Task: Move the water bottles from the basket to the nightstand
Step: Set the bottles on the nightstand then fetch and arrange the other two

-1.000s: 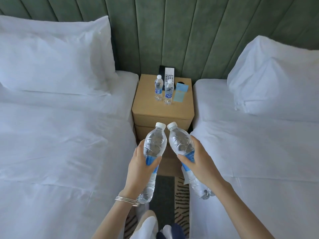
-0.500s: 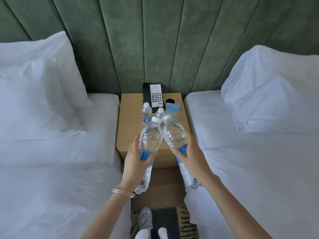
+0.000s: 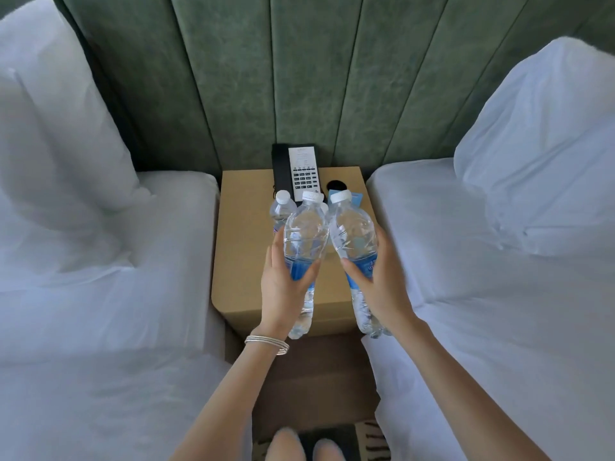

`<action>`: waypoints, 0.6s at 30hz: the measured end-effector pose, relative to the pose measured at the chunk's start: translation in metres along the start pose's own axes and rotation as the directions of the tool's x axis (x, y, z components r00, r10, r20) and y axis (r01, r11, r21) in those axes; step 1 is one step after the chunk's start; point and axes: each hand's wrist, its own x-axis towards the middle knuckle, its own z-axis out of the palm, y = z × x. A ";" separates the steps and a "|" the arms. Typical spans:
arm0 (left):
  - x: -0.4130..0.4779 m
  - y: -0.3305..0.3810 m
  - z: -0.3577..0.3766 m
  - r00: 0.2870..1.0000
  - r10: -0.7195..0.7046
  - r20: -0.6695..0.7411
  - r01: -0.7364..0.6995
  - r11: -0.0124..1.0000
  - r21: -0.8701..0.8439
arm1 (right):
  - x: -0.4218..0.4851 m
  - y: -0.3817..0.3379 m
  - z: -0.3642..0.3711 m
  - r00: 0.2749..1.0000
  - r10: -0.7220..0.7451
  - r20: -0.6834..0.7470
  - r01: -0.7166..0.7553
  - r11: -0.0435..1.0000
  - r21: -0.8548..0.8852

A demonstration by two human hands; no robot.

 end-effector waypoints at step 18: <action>0.041 -0.178 0.115 0.941 0.290 -0.173 -0.321 0.928 -0.187 | 0.038 0.193 0.116 0.915 -0.279 -0.293 0.322 0.940 0.112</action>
